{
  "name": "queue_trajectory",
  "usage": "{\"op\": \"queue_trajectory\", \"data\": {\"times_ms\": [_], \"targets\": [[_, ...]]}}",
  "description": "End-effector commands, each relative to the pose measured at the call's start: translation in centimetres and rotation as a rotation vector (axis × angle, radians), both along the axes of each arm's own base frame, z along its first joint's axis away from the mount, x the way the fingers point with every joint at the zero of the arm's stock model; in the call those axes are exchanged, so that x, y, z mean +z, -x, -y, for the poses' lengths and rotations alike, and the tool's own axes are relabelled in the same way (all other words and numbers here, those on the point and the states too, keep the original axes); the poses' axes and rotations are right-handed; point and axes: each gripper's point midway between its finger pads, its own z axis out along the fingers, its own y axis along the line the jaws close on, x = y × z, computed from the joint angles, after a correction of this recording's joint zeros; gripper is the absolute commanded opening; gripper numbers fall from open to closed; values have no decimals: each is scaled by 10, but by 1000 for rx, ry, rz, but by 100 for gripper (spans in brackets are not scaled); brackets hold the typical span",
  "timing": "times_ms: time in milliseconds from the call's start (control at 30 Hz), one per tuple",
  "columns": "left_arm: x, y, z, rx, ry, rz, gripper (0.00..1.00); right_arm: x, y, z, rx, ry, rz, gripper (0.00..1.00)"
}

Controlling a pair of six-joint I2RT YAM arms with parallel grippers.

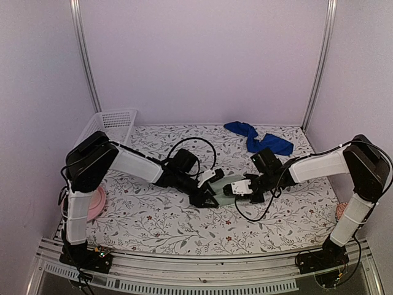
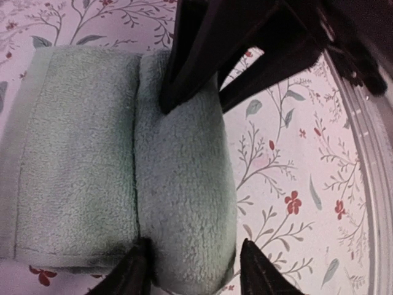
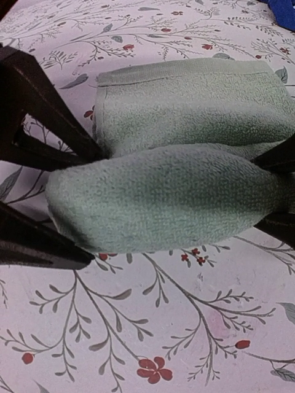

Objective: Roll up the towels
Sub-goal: Roll the towel at the center of the board.

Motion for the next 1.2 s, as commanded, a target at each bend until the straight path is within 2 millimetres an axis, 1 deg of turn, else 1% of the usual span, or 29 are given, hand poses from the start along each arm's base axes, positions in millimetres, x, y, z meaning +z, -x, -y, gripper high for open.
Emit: {"op": "queue_trajectory", "data": {"times_ms": [0, 67, 100, 133, 167, 200, 233, 333, 467, 567, 700, 767, 833, 1033, 1067, 1167], "targets": [[-1, -6, -24, 76, -39, 39, 59, -16, 12, 8, -20, 77, -122, 15], [12, -9, -27, 95, -4, 99, 66, -16, 18, 8, -8, 84, -168, 14], [14, -9, -31, 111, 0, 127, 69, -17, 21, 8, -3, 90, -192, 14], [23, -12, -31, 124, 18, 165, 71, -17, 24, 7, 0, 95, -215, 14], [21, -11, -34, 128, 17, 184, 73, -17, 26, 7, 1, 100, -239, 13], [32, -12, -34, 140, 32, 228, 74, -18, 28, 8, 2, 105, -260, 14], [36, -13, -34, 151, 31, 266, 76, -17, 29, 7, 3, 109, -277, 13], [38, -10, -32, 164, 4, 374, 80, -18, 35, 6, 5, 117, -346, 13], [33, 2, -21, 148, -39, 494, 84, -18, 43, 6, 9, 127, -449, 14], [33, 5, -17, 149, -48, 541, 87, -16, 48, 6, 15, 122, -488, 14], [40, 11, -16, 145, -26, 594, 90, -11, 53, 6, 23, 112, -554, 15], [43, 16, -14, 133, -16, 624, 90, -9, 56, 6, 27, 108, -591, 15], [42, 22, -13, 111, -16, 644, 89, -10, 59, 7, 28, 115, -619, 15], [41, 38, -8, 67, -8, 735, 82, -22, 67, 15, 6, 148, -724, 16], [44, 41, -7, 65, 3, 750, 81, -17, 58, 10, 6, 133, -712, 16], [48, 49, -5, 43, 25, 771, 74, -17, 56, 12, -12, 127, -738, 17]]}}
